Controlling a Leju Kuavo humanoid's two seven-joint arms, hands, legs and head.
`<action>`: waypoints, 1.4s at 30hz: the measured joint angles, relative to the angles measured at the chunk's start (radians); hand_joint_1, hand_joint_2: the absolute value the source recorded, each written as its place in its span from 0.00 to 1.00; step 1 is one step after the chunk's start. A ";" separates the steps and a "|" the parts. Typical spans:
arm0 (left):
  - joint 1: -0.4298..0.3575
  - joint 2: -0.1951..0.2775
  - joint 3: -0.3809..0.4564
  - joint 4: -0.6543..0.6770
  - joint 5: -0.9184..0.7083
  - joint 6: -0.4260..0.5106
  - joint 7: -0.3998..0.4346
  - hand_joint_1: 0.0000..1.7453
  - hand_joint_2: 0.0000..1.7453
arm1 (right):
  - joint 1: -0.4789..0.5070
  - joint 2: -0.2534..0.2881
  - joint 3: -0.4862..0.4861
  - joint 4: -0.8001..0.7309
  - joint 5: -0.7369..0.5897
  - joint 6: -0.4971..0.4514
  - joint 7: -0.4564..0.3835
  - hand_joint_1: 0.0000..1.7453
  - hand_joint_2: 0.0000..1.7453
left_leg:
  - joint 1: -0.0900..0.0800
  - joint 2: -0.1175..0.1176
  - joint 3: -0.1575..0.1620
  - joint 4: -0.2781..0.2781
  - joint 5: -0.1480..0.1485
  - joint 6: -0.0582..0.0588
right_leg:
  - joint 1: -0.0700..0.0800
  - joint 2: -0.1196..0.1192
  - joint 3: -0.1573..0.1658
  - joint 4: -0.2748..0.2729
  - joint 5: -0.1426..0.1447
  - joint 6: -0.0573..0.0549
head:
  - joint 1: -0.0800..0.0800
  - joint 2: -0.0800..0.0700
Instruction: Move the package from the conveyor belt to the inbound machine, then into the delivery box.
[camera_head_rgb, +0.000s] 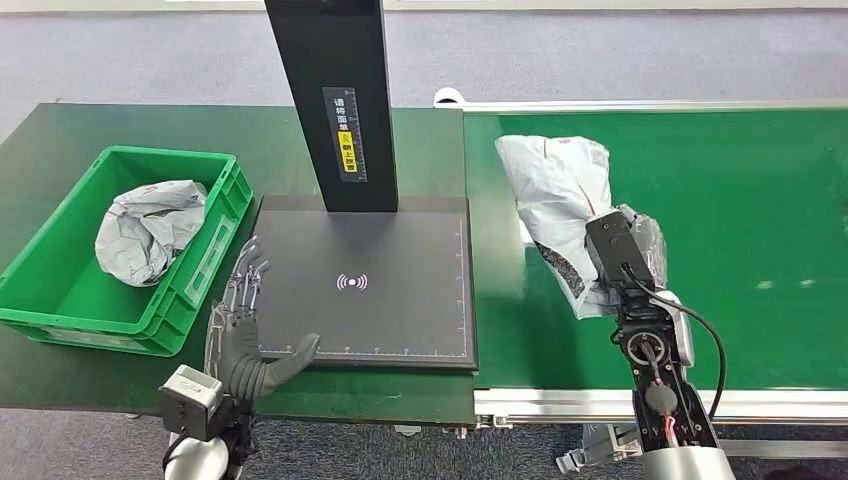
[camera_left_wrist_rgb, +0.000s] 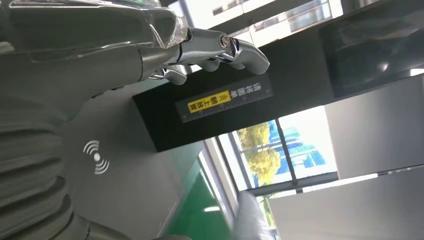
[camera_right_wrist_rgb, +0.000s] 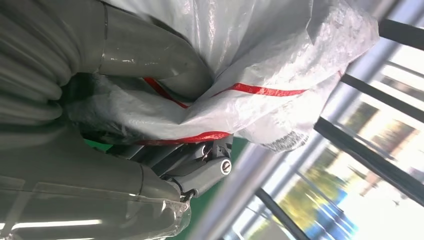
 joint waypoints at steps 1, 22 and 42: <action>0.001 -0.002 0.004 -0.006 -0.007 0.005 -0.004 0.00 1.00 | 0.018 0.000 0.010 -0.049 -0.007 -0.006 -0.012 1.00 1.00 | 0.000 0.000 0.000 0.000 0.000 0.000 | 0.000 0.000 0.000 0.000 0.000 0.000 | 0.000 0.000; -0.105 -0.016 0.065 -0.048 -0.008 0.050 -0.007 0.00 1.00 | -0.040 0.180 0.349 0.150 -0.169 0.213 -0.050 1.00 1.00 | 0.001 0.000 -0.001 -0.001 0.003 -0.002 | 0.002 0.000 -0.001 0.001 0.001 -0.001 | 0.000 0.000; -0.115 -0.016 0.056 -0.049 -0.011 0.041 0.033 0.00 1.00 | -0.086 0.208 0.366 0.296 -0.165 0.139 -0.044 0.00 1.00 | 0.001 0.001 -0.003 0.000 0.003 -0.002 | 0.002 0.000 -0.004 0.000 0.001 -0.001 | 0.000 0.000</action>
